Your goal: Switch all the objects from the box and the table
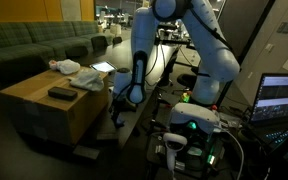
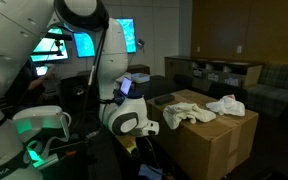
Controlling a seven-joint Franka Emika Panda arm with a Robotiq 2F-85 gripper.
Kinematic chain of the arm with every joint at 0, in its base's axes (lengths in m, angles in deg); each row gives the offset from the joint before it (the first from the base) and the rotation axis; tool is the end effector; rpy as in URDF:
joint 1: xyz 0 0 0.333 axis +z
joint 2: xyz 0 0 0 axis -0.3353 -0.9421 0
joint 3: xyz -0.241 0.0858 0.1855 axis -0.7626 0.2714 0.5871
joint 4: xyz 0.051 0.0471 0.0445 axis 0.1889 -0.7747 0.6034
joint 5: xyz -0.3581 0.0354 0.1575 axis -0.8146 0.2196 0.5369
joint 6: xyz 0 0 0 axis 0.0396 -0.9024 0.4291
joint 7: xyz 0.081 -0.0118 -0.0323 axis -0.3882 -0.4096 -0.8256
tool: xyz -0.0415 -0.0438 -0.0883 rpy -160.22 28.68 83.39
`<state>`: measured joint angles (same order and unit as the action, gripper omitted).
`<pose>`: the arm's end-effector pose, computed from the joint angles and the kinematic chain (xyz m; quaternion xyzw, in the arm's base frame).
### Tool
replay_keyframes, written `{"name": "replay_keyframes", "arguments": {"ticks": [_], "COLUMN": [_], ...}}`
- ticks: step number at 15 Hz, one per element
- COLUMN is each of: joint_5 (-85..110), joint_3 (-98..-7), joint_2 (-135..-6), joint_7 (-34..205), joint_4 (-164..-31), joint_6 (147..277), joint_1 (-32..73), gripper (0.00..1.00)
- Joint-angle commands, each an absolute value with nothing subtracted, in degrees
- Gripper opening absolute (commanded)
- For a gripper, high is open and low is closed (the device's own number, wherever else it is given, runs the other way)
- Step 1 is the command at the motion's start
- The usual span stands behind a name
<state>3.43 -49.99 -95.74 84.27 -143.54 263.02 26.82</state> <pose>0.4454 0.0596 0.0315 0.9909 0.1268 0.0463 0.0017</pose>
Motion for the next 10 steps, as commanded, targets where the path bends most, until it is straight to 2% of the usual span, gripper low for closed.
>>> {"name": "replay_keyframes", "arguments": {"ticks": [1,5,10], "joint_5": [4.29,4.8,5.6], "joint_3": [-42.27,-35.23,-33.86], "joint_2": [-91.51,-91.67,-92.78], "joint_7": [80.21,79.95,80.78], "joint_4": [-148.66,-150.01,-149.98], "joint_6": [264.28,264.37,266.22], "joint_1": [21.52,17.99,19.76], "gripper": [1.0,1.0,1.0]}}
